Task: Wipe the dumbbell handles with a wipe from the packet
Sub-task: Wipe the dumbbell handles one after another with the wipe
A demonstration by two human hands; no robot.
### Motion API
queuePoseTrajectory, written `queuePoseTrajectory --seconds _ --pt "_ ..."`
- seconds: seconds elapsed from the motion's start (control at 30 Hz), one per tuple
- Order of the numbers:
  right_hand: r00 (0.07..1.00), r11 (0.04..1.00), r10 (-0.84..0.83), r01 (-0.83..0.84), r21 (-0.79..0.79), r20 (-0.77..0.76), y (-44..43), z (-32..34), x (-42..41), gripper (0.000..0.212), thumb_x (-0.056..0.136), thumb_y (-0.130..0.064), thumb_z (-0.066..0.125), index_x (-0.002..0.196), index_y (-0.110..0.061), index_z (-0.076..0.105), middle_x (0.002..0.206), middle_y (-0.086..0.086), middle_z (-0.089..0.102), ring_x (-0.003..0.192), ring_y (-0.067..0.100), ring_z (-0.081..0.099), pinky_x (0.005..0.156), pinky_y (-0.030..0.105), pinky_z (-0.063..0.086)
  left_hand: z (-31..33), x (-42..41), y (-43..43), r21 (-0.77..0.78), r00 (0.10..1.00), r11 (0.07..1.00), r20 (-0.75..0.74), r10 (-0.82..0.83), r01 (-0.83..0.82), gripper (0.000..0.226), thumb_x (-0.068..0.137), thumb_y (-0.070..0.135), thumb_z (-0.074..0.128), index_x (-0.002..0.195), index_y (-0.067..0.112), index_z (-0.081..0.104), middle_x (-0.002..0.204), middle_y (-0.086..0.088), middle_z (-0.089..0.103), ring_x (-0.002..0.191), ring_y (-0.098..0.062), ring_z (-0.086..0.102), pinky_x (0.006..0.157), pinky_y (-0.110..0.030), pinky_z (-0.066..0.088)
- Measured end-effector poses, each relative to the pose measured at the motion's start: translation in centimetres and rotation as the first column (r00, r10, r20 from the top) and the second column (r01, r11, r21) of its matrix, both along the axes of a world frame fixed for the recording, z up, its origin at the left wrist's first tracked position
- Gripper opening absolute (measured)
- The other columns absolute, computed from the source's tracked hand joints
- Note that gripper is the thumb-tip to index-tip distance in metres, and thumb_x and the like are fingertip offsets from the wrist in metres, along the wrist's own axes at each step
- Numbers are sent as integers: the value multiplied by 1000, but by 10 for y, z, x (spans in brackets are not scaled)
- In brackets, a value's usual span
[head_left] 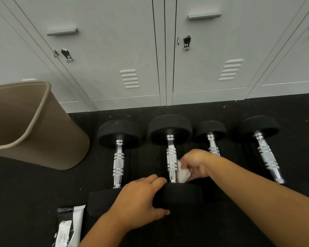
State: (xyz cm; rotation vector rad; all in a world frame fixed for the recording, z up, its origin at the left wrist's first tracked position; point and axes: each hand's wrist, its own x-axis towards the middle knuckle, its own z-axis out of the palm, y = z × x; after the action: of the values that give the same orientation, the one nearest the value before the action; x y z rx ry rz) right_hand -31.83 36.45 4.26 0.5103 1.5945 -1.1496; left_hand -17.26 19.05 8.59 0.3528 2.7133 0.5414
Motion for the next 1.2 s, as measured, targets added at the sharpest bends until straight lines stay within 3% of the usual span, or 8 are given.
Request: queuePoseTrajectory --seconds 0.17,0.5,0.6,0.7,0.87,1.03,1.1,1.2 --pt "838 844 -528 502 -186 -134 -21 -5 -23 28 90 11 41 109 5 60 94 17 62 93 31 59 85 49 49 0 -2 -2 10 1000 1000 21 -6 6 68 75 65 64 134 39 41 121 19 51 105 -5 54 85 -31 51" --pt "951 961 274 -267 66 -142 9 11 5 26 81 13 48 98 0 63 94 18 62 86 30 65 60 36 57 -1 -1 0 -1 1000 1000 19 5 -5 65 74 65 65 130 40 42 114 19 52 99 -4 55 80 -30 51" --pt "939 996 87 -76 44 -333 5 16 -15 25 81 13 46 90 -2 65 83 16 62 77 29 64 58 35 56 0 0 -1 0 1000 1000 17 5 -5 66 74 65 64 131 40 42 115 19 52 100 -4 55 80 -31 51" --pt "719 992 -65 122 33 -692 -10 14 -18 30 81 7 51 80 -14 72 83 8 66 83 26 63 69 31 51 0 -1 -1 3 1000 1000 23 4 -4 66 74 65 65 131 39 42 115 19 52 100 -5 55 81 -31 51" --pt "467 949 288 -256 184 -836 -21 3 14 25 86 0 58 94 -15 76 98 -6 55 100 16 55 92 27 45 0 -1 -1 -4 1000 1000 25 -1 1 67 74 65 65 131 39 41 116 18 51 100 -5 55 80 -32 52" --pt "73 590 666 -660 465 -742 -8 29 30 24 87 -8 59 98 -20 77 98 -4 55 97 12 45 91 19 38 0 -1 -1 -2 1000 1000 11 -2 2 67 74 65 64 132 42 40 113 18 52 98 -4 54 78 -29 51" --pt "114 495 723 -774 395 -681 -2 40 27 25 85 -5 60 99 -17 77 86 -10 50 86 5 49 79 11 38 0 0 -1 4 1000 1000 7 -2 2 68 74 65 64 133 42 39 114 18 52 99 -4 54 78 -30 51" --pt "332 738 551 -622 262 -765 0 45 5 20 83 -1 64 97 -9 77 82 -13 54 85 9 57 83 19 45 -1 0 -2 3 1000 1000 4 1 -1 68 74 65 64 133 40 40 117 17 52 103 -6 55 81 -32 51"
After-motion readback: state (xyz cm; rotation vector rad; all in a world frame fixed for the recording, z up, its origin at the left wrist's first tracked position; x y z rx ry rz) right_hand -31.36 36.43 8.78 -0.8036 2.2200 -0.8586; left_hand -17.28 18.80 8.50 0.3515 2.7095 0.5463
